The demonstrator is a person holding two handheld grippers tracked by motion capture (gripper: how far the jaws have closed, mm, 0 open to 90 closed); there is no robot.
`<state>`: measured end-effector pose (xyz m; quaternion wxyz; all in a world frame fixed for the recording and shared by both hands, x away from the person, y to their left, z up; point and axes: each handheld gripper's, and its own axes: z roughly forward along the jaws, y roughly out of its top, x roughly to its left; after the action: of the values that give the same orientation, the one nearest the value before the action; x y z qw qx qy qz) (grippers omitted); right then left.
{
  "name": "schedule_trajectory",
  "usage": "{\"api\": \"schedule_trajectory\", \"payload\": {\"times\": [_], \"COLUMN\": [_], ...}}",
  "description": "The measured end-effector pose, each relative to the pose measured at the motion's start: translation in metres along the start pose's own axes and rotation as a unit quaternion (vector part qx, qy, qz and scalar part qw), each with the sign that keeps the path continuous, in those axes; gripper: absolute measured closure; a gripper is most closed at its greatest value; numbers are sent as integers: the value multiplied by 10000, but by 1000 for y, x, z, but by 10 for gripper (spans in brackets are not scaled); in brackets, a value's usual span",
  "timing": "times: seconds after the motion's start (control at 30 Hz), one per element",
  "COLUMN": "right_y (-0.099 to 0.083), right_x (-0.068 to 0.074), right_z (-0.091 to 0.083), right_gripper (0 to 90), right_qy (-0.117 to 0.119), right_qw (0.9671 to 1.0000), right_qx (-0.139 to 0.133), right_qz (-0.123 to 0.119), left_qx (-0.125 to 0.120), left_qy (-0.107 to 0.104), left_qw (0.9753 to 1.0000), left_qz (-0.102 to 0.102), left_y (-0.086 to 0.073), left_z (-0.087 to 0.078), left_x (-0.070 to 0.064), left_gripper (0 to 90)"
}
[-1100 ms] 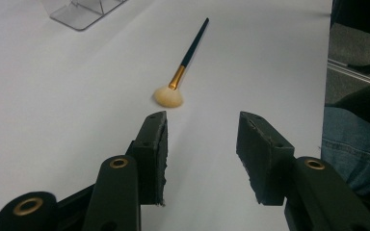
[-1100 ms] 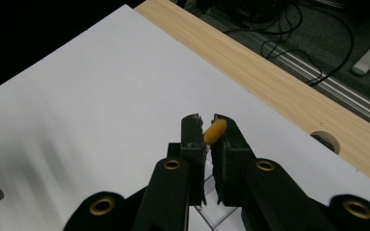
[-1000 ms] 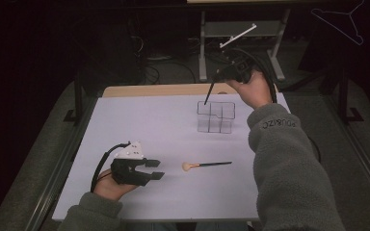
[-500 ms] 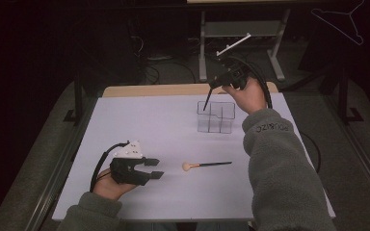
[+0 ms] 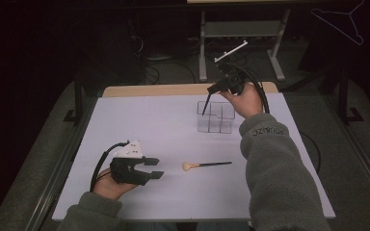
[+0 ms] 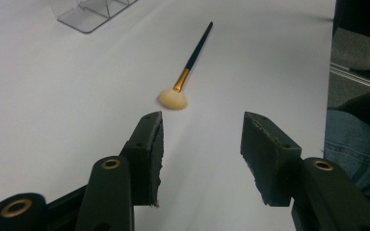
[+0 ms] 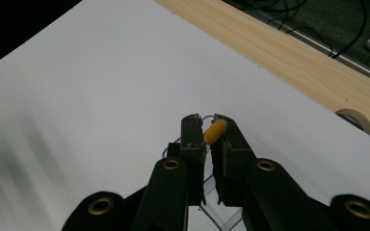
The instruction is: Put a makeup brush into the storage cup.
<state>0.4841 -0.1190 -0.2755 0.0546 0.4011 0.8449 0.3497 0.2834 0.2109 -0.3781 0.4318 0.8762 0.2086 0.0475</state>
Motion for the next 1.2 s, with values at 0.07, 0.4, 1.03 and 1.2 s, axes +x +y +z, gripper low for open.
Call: {"api": "schedule_trajectory", "payload": {"times": [0.07, 0.4, 1.03, 1.2], "right_y": [-2, -10, -31, -38], "right_x": [0, -1, -9, -9], "right_z": [3, 15, 18, 9], "right_gripper": [823, 821, 679, 586], "right_qy": [-5, 39, 69, 111], "right_qw": [10000, 9999, 9996, 9993], "right_qx": [24, 77, -3, -169], "right_qz": [-21, 100, 259, 300], "left_qx": [24, 28, 32, 37], "left_qy": [-23, -3, -8, -5], "left_qw": [10000, 10000, 10000, 10000], "left_qz": [-14, 14, -2, -17], "left_y": [0, 0, 0, 0], "left_z": [0, 0, 0, 0], "left_x": [0, 1, 1, 1], "left_gripper": [498, 497, 494, 488]}}
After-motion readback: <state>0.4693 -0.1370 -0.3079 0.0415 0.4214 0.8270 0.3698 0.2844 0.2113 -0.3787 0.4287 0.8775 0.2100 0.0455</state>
